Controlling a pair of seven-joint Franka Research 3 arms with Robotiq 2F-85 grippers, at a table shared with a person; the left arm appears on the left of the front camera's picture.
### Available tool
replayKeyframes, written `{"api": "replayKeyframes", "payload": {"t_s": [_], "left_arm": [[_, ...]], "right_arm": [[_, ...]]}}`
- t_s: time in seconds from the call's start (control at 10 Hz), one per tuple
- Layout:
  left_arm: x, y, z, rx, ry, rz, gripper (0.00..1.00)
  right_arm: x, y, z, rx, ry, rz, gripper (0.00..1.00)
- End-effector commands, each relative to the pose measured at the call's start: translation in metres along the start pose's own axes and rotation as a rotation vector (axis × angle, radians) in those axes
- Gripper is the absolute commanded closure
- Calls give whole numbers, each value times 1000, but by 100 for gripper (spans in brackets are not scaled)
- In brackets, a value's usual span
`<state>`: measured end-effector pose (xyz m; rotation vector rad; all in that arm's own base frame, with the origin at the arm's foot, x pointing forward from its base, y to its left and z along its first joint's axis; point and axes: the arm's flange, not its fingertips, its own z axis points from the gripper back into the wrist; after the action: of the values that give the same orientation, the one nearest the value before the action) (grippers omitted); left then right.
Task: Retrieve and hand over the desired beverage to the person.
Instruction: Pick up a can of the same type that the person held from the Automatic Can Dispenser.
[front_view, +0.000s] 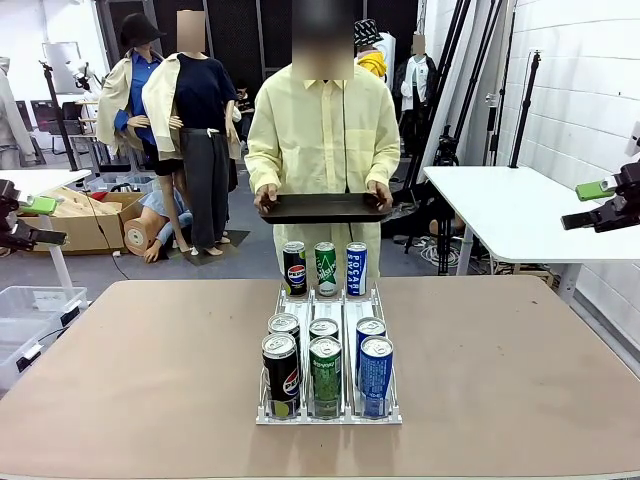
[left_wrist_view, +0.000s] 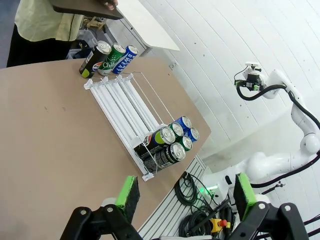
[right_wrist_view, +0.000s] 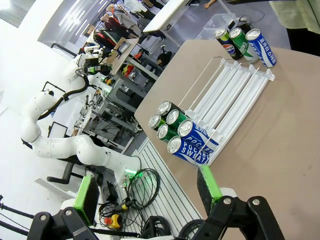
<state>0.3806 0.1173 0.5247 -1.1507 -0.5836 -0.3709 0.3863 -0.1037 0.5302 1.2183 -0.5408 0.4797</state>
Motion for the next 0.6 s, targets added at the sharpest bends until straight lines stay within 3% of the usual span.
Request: {"api": "replayKeyframes", "payload": {"t_s": [0.0,0.5], "left_arm": [[1,-1,0,-17,-18,-1,0],[1,-1,0,-17,-18,-1,0]], "right_arm": [[1,0,0,12,-6,1,0],[1,0,0,12,-6,1,0]]}}
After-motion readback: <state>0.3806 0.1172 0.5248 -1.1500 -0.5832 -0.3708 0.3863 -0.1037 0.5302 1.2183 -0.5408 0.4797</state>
